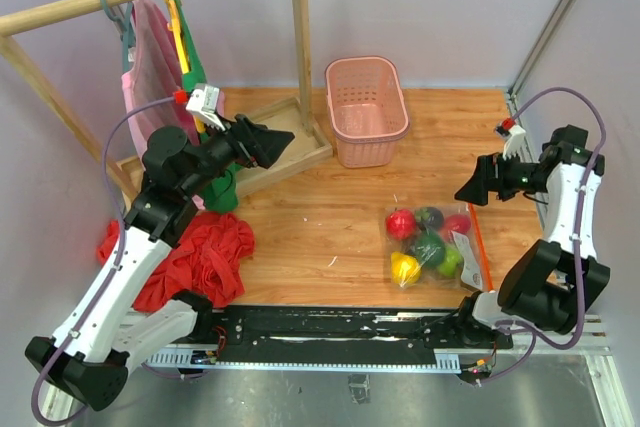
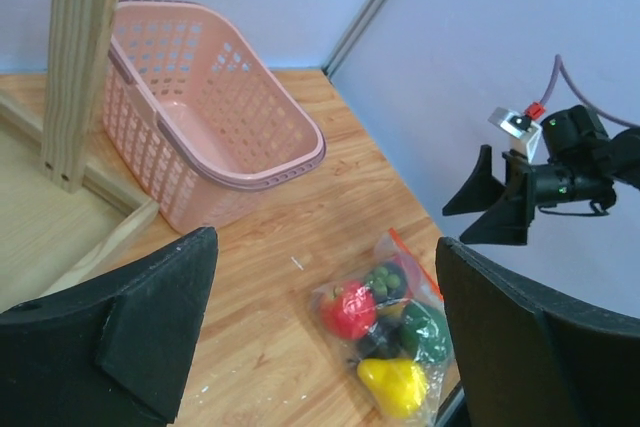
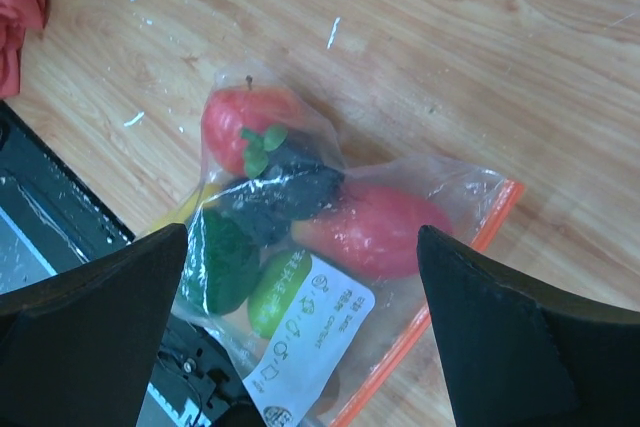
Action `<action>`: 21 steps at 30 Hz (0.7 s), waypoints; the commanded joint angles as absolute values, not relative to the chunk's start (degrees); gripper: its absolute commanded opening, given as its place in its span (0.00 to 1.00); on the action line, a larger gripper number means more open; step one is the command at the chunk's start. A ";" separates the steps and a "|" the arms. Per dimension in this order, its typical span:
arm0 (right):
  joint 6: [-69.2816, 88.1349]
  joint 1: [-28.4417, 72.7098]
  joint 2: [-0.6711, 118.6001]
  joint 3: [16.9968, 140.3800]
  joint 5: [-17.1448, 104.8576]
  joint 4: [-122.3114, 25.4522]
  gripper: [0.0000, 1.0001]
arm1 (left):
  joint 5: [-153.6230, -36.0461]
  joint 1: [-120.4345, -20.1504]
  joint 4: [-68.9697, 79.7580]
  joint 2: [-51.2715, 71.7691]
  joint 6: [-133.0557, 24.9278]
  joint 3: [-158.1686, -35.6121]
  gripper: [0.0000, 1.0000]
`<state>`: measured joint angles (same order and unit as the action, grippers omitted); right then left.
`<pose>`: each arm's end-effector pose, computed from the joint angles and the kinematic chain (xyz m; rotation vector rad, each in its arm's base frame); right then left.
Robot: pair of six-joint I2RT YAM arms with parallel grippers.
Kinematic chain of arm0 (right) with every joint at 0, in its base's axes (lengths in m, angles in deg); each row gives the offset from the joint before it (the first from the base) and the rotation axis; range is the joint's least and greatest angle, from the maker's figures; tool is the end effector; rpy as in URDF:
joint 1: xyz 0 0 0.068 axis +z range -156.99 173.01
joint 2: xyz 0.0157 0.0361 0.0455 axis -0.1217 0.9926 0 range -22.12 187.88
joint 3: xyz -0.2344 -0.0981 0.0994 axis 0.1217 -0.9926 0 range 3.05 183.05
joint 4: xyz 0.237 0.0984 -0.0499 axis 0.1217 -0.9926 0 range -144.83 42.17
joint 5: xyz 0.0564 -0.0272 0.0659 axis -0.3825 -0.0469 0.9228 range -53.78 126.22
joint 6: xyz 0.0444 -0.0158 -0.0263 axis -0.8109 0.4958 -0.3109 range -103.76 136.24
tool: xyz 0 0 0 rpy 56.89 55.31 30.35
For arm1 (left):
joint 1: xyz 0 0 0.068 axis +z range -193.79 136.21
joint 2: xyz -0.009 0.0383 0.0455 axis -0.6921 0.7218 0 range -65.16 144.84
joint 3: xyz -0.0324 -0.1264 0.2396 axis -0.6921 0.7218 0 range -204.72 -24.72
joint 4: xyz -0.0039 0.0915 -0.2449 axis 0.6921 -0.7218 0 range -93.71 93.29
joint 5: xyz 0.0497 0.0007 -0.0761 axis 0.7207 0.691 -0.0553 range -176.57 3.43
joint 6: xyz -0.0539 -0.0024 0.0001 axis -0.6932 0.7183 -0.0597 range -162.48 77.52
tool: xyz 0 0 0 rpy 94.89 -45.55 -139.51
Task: Open the zip-top bag and remove the fake food
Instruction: Adjust the zipper food storage bag at the center of the board.
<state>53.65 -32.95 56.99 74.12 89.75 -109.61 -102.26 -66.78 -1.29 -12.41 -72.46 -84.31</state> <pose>0.2408 -0.0853 0.3085 -0.4271 2.2280 0.7586 0.1845 -0.0888 0.4167 0.1308 1.6044 -0.9357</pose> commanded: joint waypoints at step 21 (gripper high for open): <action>83.26 -36.61 52.65 71.94 85.41 -128.82 0.99 | -104.94 -68.19 -1.62 -12.59 -56.66 -80.19 0.92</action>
<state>82.98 -35.40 55.57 74.58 87.07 -130.95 -104.29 -66.99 -3.67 -11.99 -58.76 -80.99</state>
